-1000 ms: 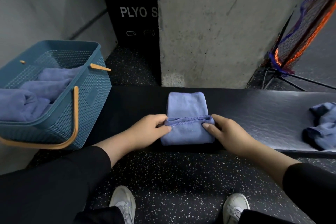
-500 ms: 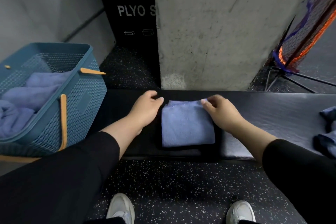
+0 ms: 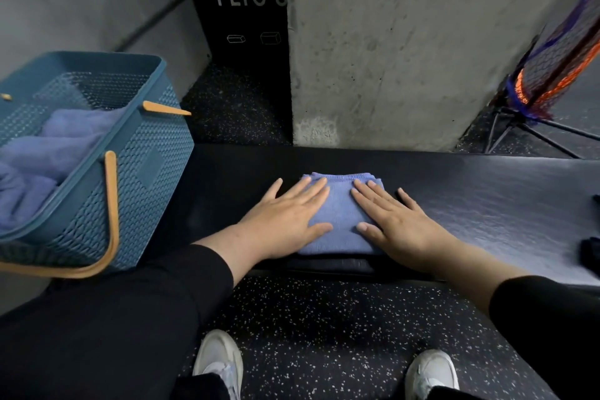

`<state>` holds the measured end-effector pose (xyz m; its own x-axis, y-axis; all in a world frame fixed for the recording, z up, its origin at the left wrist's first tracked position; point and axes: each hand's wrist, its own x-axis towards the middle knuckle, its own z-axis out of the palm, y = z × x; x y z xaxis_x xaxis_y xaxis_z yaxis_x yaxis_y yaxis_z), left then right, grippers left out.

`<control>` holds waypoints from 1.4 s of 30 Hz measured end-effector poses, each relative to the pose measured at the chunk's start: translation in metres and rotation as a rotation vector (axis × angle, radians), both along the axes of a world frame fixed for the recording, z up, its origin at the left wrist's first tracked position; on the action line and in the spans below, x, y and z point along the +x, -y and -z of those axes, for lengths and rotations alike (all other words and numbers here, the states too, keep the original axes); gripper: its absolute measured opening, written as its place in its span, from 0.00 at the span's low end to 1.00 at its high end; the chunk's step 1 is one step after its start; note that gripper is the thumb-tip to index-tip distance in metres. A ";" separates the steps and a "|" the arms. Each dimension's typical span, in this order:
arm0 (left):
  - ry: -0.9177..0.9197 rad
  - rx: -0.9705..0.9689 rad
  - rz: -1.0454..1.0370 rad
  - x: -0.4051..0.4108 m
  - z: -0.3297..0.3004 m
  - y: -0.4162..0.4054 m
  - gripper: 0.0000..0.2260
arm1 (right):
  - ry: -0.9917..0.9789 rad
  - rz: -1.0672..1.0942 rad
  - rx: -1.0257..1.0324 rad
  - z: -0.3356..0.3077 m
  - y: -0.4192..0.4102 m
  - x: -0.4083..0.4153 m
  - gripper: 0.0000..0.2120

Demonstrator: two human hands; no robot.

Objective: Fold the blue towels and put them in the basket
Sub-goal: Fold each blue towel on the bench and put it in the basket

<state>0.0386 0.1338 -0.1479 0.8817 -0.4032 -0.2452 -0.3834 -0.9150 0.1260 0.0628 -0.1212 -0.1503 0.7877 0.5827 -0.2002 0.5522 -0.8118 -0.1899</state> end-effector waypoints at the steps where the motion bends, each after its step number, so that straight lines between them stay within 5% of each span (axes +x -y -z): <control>1: -0.005 0.006 -0.008 0.000 0.000 -0.003 0.35 | 0.004 -0.003 0.012 0.001 0.004 0.002 0.41; 5: 0.109 0.014 0.004 -0.004 -0.003 -0.011 0.35 | 0.050 -0.094 0.149 -0.004 0.023 0.004 0.40; 9: 0.400 -0.191 0.157 -0.012 0.000 -0.017 0.27 | 0.179 -0.215 0.216 0.001 0.036 -0.001 0.33; 16: 0.349 -0.165 0.137 -0.020 -0.002 -0.012 0.34 | 0.241 -0.105 0.300 -0.001 0.024 -0.003 0.19; 19: 0.416 -0.227 0.124 -0.018 -0.002 -0.007 0.21 | 0.245 -0.076 0.290 -0.010 0.020 0.000 0.17; 24: 0.231 -0.426 -0.022 -0.011 -0.006 -0.015 0.16 | 0.153 -0.101 0.261 -0.022 0.020 0.000 0.20; 33: -0.004 -0.776 -0.435 0.010 -0.021 -0.014 0.11 | -0.025 0.254 0.488 -0.029 0.001 0.020 0.11; 35: 0.025 -0.770 -0.499 0.012 -0.016 -0.012 0.07 | -0.001 0.266 0.481 -0.023 -0.005 0.028 0.14; 39: 0.069 -0.567 -0.446 0.016 -0.013 -0.010 0.20 | -0.023 0.206 0.294 -0.018 -0.013 0.038 0.17; 42: -0.005 -0.478 -0.365 0.018 -0.023 -0.010 0.18 | -0.017 0.150 0.148 -0.025 -0.014 0.038 0.19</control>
